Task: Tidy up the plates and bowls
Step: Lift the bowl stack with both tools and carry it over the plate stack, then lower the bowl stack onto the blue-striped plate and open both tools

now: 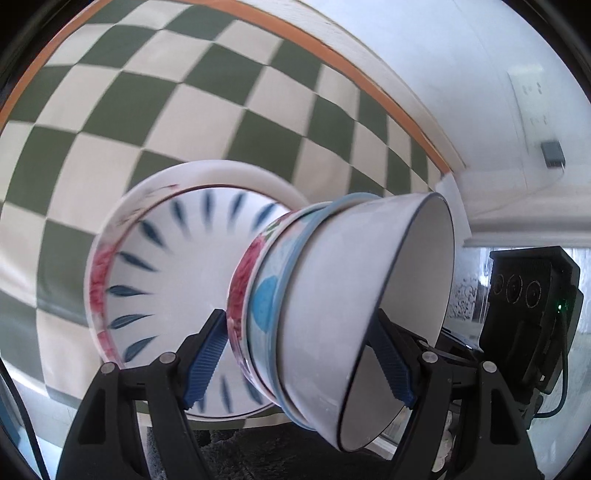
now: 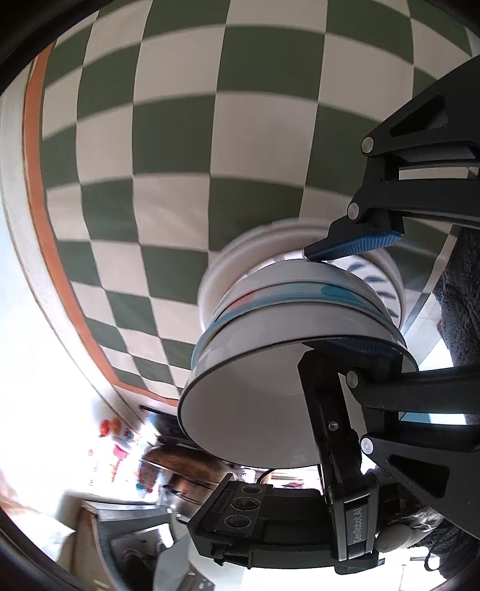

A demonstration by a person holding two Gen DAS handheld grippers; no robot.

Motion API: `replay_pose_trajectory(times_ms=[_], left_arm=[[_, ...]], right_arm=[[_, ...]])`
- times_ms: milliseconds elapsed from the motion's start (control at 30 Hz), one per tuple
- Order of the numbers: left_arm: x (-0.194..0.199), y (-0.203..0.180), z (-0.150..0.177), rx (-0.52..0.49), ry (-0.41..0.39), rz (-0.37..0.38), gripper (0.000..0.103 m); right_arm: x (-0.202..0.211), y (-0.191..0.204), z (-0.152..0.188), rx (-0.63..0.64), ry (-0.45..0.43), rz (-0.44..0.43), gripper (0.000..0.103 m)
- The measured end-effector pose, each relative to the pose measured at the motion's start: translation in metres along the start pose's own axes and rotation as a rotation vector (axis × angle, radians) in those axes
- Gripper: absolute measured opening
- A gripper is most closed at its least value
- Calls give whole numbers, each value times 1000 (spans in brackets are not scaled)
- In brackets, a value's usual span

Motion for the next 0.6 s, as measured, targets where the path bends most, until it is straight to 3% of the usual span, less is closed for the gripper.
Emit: replay_pose_trajectory(times_ms=[267, 600], left_arm=[[4, 27, -1, 57, -18, 20, 75], [-1, 43, -1, 99, -7, 45, 75]], right_arm=[[-34, 23, -12, 48, 57, 22, 41], [-46, 26, -12, 52, 82, 55, 41]])
Point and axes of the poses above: each gripper's, at about its wrist camera, not at the fingertips, and x roughly against the way its jaws point, y to its left, z to its underside, the point moved 6 cm from there along -x, roughly the way its jaws point, and after that the axes turned 12 degrees about y, right-handed, at the moved point
